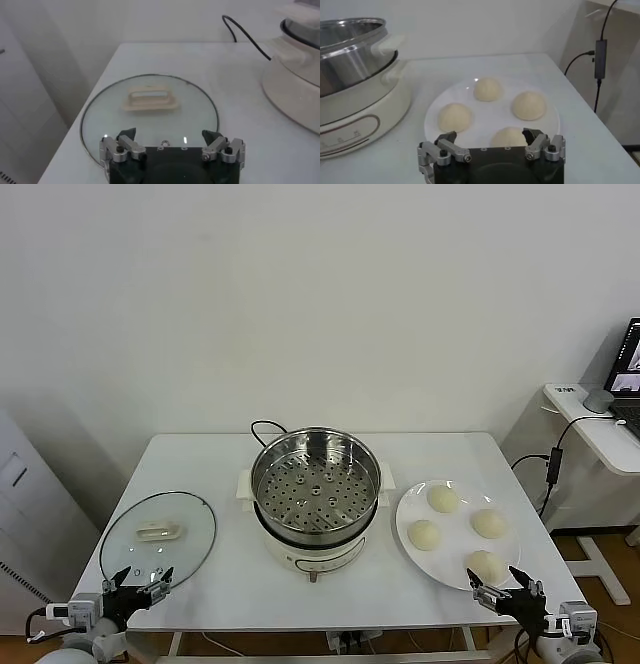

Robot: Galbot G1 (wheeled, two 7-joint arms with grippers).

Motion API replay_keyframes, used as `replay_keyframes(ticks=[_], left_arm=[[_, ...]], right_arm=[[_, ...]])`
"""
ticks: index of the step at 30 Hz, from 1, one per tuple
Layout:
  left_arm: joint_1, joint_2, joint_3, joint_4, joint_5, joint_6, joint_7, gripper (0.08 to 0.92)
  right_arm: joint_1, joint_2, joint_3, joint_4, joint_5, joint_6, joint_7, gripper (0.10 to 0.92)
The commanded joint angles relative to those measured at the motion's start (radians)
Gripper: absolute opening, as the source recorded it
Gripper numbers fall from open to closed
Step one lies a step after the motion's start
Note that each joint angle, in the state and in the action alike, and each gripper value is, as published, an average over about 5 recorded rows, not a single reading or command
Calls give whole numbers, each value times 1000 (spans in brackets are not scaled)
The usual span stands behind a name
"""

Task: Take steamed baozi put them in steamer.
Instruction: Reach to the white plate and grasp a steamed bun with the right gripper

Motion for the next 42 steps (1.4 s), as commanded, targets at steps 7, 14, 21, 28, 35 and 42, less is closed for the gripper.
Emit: replay_keyframes(ticks=[7,14,21,28,35,42], left_arm=[[-2,2,-1,1,-15,1,1,823],[-2,1,1,4,-10,2,1,823],[-2,0,2,9,-2,0,0,823],[-15,0,8,9,14,5,-2,823],[-24,-6,7,5,31,15,-9,823],[-21,-11,6,-5,68,37,-17,823]], right_arm=[[3,-2,-2,-1,-11,-1,-2,823],[31,-7,1,-15,-105,8,-27,823],[193,-55,19,-119,-584,80,-127,823],[369,-150,-57,-205,-994,143,-207,823],[660,-245,-217,-370,-1125,186,-464,823],[1055,-360,-578,-549,-1044,250,-712,823]])
